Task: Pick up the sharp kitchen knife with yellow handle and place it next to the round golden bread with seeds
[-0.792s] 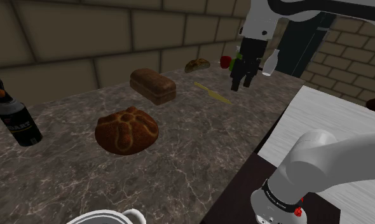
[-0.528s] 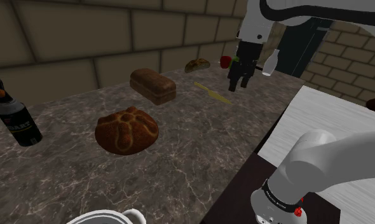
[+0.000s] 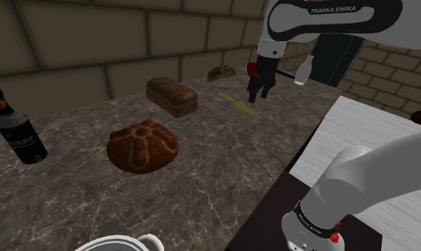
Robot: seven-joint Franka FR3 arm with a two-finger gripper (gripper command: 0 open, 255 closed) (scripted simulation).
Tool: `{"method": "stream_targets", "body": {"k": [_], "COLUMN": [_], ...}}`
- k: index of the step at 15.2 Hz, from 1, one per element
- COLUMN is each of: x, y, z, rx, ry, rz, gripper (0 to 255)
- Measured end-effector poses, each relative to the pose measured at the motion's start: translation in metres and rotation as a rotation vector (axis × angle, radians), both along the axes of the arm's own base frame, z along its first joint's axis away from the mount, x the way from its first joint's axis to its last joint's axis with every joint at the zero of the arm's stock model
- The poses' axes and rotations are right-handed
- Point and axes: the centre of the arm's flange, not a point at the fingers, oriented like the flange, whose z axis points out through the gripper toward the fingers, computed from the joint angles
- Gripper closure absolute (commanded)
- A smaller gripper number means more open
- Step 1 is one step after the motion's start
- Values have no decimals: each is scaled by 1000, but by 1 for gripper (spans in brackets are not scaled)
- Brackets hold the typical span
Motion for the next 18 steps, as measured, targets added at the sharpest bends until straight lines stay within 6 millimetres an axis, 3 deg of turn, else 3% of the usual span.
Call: {"method": "stream_targets", "body": {"k": [18], "x": [141], "y": [-148], "z": [-105], "rx": [-70], "ry": [-6], "rz": [22], "gripper": [0]}}
